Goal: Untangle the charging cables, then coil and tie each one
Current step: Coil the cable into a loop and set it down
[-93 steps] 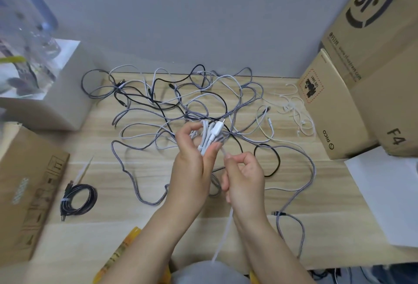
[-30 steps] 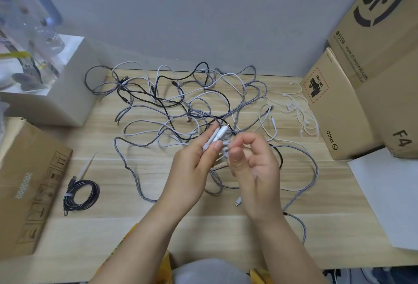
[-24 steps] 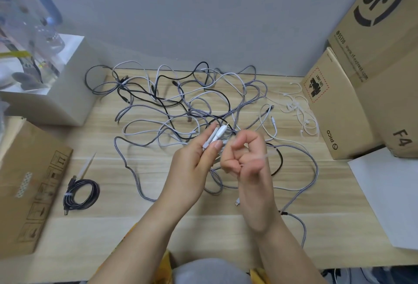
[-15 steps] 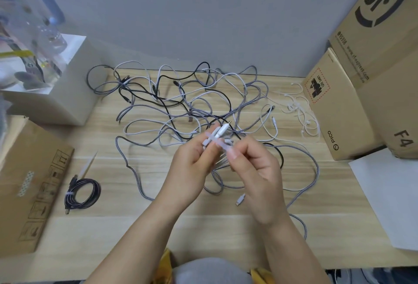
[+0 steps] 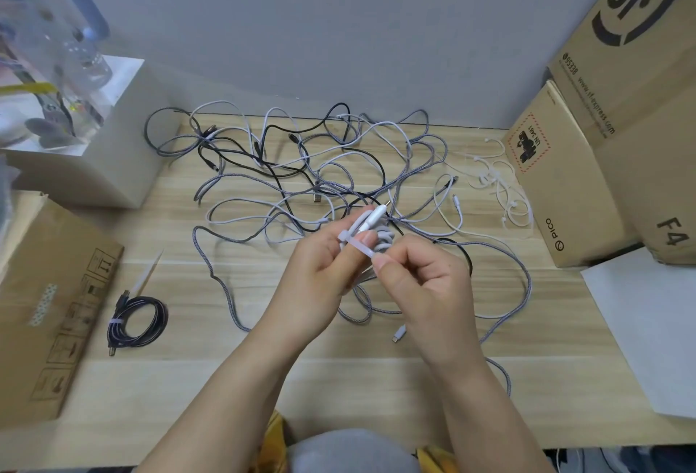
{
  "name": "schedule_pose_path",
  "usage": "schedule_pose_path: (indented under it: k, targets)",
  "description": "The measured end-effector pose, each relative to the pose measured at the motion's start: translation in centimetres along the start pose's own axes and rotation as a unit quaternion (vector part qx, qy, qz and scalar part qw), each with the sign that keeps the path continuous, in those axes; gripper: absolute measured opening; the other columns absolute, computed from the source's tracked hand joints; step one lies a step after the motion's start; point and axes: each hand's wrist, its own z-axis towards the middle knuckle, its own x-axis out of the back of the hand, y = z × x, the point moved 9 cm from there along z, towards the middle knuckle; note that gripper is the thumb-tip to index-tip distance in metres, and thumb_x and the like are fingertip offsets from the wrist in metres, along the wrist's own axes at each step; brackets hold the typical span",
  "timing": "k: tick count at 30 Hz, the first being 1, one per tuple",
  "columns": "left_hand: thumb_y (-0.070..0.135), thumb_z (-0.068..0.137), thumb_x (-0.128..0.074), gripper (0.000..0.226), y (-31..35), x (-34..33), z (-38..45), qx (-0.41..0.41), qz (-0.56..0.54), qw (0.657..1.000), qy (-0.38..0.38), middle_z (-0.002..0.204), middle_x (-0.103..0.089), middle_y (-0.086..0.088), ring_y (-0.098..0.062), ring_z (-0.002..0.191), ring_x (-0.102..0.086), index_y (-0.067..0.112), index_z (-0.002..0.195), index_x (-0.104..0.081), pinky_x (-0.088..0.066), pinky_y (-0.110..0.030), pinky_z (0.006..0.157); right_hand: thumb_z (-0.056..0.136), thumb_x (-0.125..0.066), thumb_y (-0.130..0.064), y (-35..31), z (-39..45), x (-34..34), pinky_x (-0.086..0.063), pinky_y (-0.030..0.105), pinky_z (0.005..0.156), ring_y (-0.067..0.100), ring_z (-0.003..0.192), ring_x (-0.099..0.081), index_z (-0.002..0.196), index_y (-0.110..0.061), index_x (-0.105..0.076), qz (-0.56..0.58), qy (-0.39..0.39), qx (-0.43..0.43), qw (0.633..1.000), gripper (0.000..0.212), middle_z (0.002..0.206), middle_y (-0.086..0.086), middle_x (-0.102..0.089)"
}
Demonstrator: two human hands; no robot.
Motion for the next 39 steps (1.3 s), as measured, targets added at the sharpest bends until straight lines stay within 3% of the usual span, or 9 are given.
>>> schedule_pose_path:
  k: [6,9,10,14,20,25,31,35,39]
  targets:
    - [0.005,0.096,-0.045,0.028,0.5,-0.3,-0.4,-0.005,0.034,0.999,-0.011,0.06,-0.062,0.016,0.006,0.055,-0.052,0.011,0.121,-0.054,-0.04,-0.005,0.055,0.075,-0.061,-0.025,0.7,0.0,-0.2,-0.024,0.017,0.048,0.007,0.051,-0.026,0.057,-0.011,-0.048,-0.02,-0.01,-0.023,0.999,0.027,0.051,-0.005,-0.032]
    - [0.026,0.093,-0.052,0.028,0.4,0.2,-0.4,-0.035,0.131,0.991,0.012,0.101,-0.07,0.016,0.005,0.09,-0.024,0.032,0.12,-0.054,-0.05,-0.029,0.069,0.073,-0.057,-0.042,1.0,0.1,-0.3,-0.028,0.023,0.05,0.011,0.054,-0.031,0.061,-0.016,-0.057,-0.035,-0.007,-0.033,0.999,0.029,0.055,0.008,-0.037]
    - [0.034,0.09,-0.052,0.034,0.2,0.4,-0.4,-0.041,0.18,0.983,0.021,0.108,-0.069,0.012,-0.01,0.1,-0.065,0.035,0.123,-0.053,-0.05,-0.034,0.08,0.072,-0.056,-0.045,1.1,0.1,-0.3,-0.029,0.024,0.051,0.013,0.054,-0.033,0.064,-0.014,-0.058,-0.039,-0.002,-0.038,0.999,0.031,0.056,0.01,-0.04]
    - [0.04,0.085,-0.042,0.052,0.2,0.5,-0.4,-0.07,0.318,0.945,0.037,0.101,-0.07,-0.002,-0.025,0.087,-0.062,0.025,0.134,-0.05,-0.05,-0.038,0.08,0.07,-0.06,-0.047,1.8,0.0,0.2,-0.042,0.038,0.054,0.021,0.054,-0.045,0.075,-0.022,-0.058,-0.08,0.052,-0.05,0.994,0.026,0.058,0.003,-0.051]
    - [0.048,0.086,-0.034,0.052,-0.2,0.5,0.0,-0.123,0.412,0.903,0.015,0.139,-0.048,0.009,-0.016,0.114,-0.054,0.013,0.107,-0.066,-0.048,-0.033,0.083,0.073,-0.069,-0.028,0.7,0.4,0.7,-0.037,0.013,0.062,0.004,0.068,-0.05,0.086,-0.033,-0.071,-0.195,0.072,0.046,0.977,0.014,0.076,-0.015,-0.047]
    - [0.044,0.088,-0.029,0.047,-1.0,-0.4,0.2,-0.148,0.452,0.88,-0.019,0.133,-0.057,0.004,-0.013,0.118,-0.054,0.016,0.107,-0.061,-0.05,-0.039,0.079,0.071,-0.064,-0.018,1.6,0.9,0.3,-0.034,0.009,0.069,-0.001,0.076,-0.048,0.071,-0.031,-0.063,-0.142,0.045,0.002,0.989,0.013,0.077,-0.013,-0.049]
    - [0.036,0.092,-0.034,0.024,-1.7,-1.1,0.2,-0.195,0.499,0.844,-0.008,0.087,-0.067,0.004,-0.022,0.081,-0.061,0.031,0.106,-0.053,-0.044,-0.035,0.061,0.073,-0.058,-0.024,1.1,0.7,0.4,-0.039,0.027,0.08,0.008,0.084,-0.05,0.069,-0.034,-0.055,-0.084,0.039,0.018,0.995,0.012,0.082,-0.018,-0.056]
    - [0.037,0.09,-0.041,0.045,-3.6,1.9,1.1,-0.105,0.378,0.92,0.022,0.093,-0.07,0.005,-0.023,0.094,-0.063,0.015,0.124,-0.058,-0.048,-0.03,0.079,0.081,-0.054,-0.01,0.6,0.0,-0.7,-0.045,0.029,0.08,0.016,0.077,-0.056,0.075,-0.021,-0.055,0.102,-0.025,-0.023,0.994,0.013,0.071,-0.007,-0.061]
    - [0.046,0.088,-0.039,0.056,-1.7,3.1,1.5,-0.132,0.415,0.899,0.04,0.102,-0.07,-0.008,-0.021,0.093,-0.062,0.018,0.137,-0.047,-0.044,-0.032,0.08,0.08,-0.047,-0.01,1.4,-0.1,-0.8,-0.044,0.018,0.062,0.018,0.063,-0.044,0.073,-0.012,-0.048,0.203,-0.055,-0.09,0.974,0.008,0.056,-0.003,-0.047]
